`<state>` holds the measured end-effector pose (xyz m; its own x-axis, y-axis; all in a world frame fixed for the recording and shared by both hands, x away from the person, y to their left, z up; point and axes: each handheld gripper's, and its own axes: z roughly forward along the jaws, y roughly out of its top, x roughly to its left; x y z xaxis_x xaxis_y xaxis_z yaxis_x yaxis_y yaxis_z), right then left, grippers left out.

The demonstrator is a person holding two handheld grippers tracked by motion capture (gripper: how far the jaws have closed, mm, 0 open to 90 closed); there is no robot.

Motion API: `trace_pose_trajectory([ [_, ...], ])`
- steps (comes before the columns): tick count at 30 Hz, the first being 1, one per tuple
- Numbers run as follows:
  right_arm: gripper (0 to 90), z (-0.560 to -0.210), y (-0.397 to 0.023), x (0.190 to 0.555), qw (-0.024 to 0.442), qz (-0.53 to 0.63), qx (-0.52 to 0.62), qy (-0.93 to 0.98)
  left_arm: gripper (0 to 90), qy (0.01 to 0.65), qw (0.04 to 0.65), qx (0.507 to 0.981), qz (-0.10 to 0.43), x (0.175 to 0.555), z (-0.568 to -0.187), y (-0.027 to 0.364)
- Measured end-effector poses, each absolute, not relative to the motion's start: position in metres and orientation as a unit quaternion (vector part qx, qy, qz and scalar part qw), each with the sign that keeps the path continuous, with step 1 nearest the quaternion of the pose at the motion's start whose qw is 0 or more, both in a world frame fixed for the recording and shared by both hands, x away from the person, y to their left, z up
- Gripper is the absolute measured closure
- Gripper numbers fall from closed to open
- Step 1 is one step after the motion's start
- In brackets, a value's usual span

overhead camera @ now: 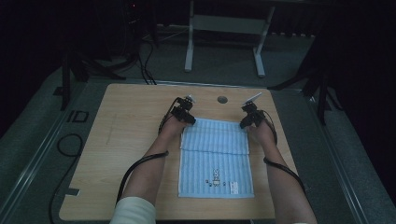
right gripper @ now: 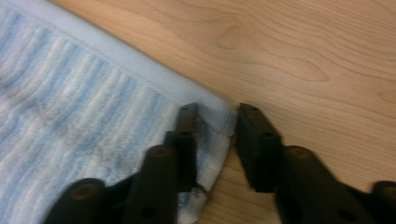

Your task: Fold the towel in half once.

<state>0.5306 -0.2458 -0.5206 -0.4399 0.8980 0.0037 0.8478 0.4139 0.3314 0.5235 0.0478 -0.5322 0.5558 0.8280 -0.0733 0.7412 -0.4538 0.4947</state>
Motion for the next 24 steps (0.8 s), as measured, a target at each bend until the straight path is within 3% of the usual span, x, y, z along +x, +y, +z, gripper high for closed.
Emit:
trace_pose_trajectory([
  [3, 82.0, -0.521, -0.243, 0.528, 0.085, 0.146, 0.512, 0.842, 79.0, 0.458, 0.244, 0.852, 0.07, 0.522, -0.532, 0.046],
  [5, 83.1, -0.52, -0.241, 0.527, 0.092, 0.143, 0.509, 0.844, 84.0, 0.449, 0.236, 0.858, 0.078, 0.52, -0.531, 0.042],
  [11, 83.7, -0.503, -0.241, 0.521, 0.111, 0.163, 0.495, 0.847, 85.1, 0.425, 0.264, 0.861, 0.085, 0.512, -0.509, 0.045],
  [24, 83.6, -0.404, -0.239, 0.51, 0.186, 0.249, 0.457, 0.833, 85.0, 0.407, 0.357, 0.828, 0.144, 0.485, -0.402, 0.079],
])
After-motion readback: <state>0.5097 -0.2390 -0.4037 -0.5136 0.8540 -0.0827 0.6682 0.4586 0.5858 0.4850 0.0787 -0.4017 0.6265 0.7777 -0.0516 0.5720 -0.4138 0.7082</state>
